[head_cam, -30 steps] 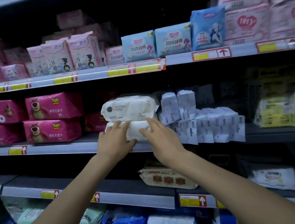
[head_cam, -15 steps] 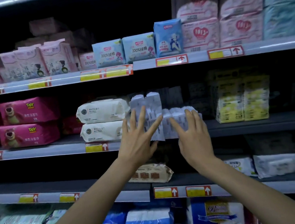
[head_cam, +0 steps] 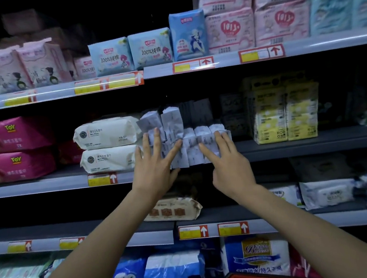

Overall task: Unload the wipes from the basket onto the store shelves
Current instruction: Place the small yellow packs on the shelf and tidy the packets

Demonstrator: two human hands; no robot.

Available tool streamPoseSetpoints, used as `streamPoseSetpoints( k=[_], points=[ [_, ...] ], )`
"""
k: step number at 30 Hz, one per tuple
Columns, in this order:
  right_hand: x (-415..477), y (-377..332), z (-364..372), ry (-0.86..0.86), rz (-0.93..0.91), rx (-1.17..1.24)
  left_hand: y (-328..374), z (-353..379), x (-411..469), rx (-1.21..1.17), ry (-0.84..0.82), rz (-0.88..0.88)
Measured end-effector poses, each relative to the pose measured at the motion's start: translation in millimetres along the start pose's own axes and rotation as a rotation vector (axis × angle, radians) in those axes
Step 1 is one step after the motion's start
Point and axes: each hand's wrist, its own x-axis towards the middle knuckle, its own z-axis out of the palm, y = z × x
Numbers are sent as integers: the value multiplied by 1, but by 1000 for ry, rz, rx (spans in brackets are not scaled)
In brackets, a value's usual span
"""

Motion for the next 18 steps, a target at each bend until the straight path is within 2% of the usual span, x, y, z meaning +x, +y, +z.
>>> streamPoseSetpoints(
  k=[3, 7, 18],
  points=[
    [-1, 4, -15, -62, -18, 62, 6, -15, -3, -21, -74, -13],
    [-12, 10, -38, -93, 31, 257, 19, -33, -10, -249, -149, -75],
    [-50, 53, -78, -163, 257, 445, 57, -60, -33, -692, -173, -197]
  ],
)
